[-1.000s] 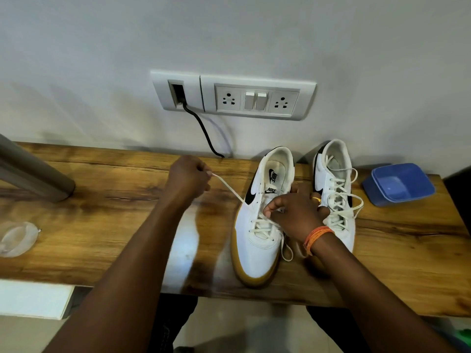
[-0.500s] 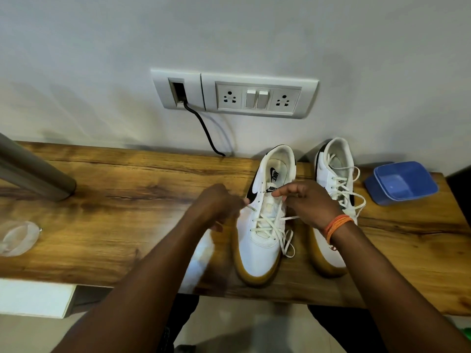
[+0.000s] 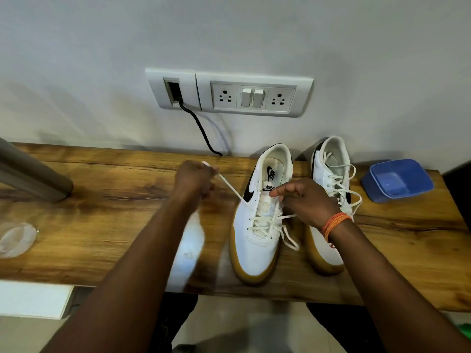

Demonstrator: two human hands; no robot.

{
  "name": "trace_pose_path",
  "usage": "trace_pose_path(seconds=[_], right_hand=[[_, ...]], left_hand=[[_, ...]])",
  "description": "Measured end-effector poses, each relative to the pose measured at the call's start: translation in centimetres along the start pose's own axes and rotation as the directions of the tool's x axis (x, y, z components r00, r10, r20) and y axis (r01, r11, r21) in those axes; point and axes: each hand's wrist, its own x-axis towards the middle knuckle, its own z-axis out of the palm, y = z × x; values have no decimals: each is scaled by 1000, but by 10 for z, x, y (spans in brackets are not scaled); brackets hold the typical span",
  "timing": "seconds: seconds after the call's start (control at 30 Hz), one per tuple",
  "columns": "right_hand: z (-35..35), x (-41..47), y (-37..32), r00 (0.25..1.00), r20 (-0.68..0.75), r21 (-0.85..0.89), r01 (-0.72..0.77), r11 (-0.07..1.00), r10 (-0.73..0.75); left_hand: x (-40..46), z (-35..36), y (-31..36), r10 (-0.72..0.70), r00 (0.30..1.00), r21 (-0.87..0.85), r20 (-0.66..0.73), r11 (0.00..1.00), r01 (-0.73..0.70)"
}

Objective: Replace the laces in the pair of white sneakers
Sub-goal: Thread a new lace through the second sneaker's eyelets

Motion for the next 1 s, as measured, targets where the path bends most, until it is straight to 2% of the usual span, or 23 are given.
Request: trace_pose_path(seconds=[0.07, 0.13, 0.2, 0.3, 0.33, 0.43, 0.57, 0.73, 0.8, 0.87, 0.93, 1.0], right_hand=[[0, -1, -2, 1000, -4, 1, -6, 1000, 6], [0, -1, -3, 1000, 1, -1, -12, 1000, 12], [0, -2, -4, 1000, 7, -2, -18, 1000, 18], [0, -1, -4, 999, 8, 1, -35, 999, 35], [0, -1, -4, 999, 8, 0, -35, 999, 35], [0, -1, -3, 1000, 9, 2, -23, 1000, 23], [-2, -2, -4, 1000, 13, 7, -6, 1000, 6], [-2, -5, -7, 1000, 8, -11, -19, 1000, 19], [-1, -3, -4, 1000, 3, -6, -21, 1000, 21], [-2, -4, -5, 1000, 1, -8, -14, 1000, 14], [-4, -6, -7, 1000, 8, 2, 11, 1000, -11], [-5, -5, -5, 1000, 27, 32, 13, 999, -14]], left_hand=[[12, -16, 0, 54, 987, -42, -153, 997, -61], [16, -23, -3, 77, 982, 5, -171, 997, -78], [12, -20, -7, 53, 997, 140, -58, 989, -44], [0, -7, -12, -18, 995, 450, 99, 893, -29], [-4, 0, -13, -54, 988, 471, 141, 882, -19], [-19, 25, -16, -179, 949, 383, 260, 921, 69], [-24, 43, -21, -131, 963, 216, 234, 973, 80], [-23, 37, -15, -123, 966, 175, 227, 981, 84], [-15, 24, -6, -82, 983, 95, 162, 993, 67], [-3, 7, 1, -7, 1000, -12, 18, 1000, 7], [6, -8, 3, 64, 988, -101, -142, 992, -78], [12, -15, 4, 65, 977, -172, -206, 980, -101]])
